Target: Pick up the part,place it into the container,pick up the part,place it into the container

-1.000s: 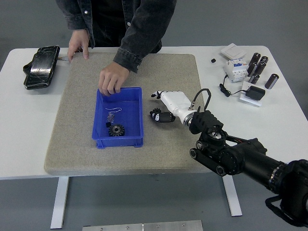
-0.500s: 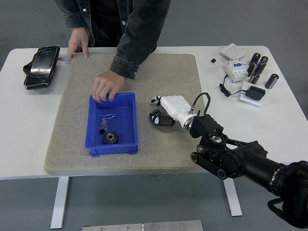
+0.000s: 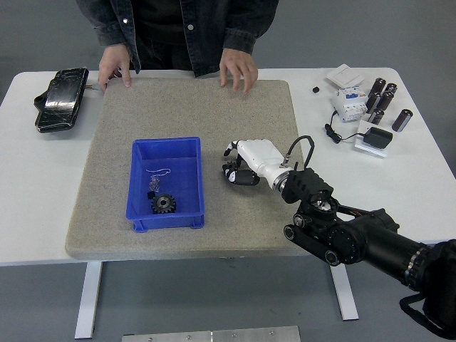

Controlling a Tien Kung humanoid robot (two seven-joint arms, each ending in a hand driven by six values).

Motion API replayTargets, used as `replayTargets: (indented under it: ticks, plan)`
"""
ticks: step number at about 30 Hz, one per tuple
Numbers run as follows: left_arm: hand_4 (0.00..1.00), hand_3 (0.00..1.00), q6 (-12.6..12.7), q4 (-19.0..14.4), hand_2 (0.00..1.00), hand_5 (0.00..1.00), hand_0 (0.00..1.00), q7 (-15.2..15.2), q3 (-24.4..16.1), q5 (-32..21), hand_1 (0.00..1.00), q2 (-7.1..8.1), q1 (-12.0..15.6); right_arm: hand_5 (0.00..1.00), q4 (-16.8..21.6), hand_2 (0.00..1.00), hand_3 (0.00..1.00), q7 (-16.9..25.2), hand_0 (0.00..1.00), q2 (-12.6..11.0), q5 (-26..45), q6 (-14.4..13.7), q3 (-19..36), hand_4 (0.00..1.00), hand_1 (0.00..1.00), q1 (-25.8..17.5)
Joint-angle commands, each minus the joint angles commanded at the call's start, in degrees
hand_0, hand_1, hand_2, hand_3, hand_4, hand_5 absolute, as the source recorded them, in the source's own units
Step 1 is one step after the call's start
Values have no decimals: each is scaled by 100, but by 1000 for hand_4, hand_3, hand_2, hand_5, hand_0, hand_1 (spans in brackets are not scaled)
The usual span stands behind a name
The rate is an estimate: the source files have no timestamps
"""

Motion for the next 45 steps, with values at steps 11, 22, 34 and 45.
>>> replayTargets:
  ticks: [11, 22, 34, 45]
  plan:
    - [680, 587, 4, 0, 584, 544, 664, 3, 3, -16, 619, -8, 7, 188, 209, 461, 659, -78, 628, -167, -99, 49, 86, 475, 587, -16]
    - [678, 586, 3, 0, 585, 550, 664, 4, -5, -1, 619, -12, 24, 283, 654, 600, 711, -213, 631, -364, -245, 35, 466, 570, 620, -117]
    - [675, 583, 0, 0, 585, 556, 663, 8, -5, 7, 619, -5, 25, 502, 967, 893, 918, -398, 506, -444, -251, 243, 393, 849, 625, -237]
    - [665, 584, -4, 0, 582, 561, 663, 4, -8, 28, 619, 5, -5, 549, 412, 828, 883, -318, 476, -299, -55, 229, 120, 887, 606, -205]
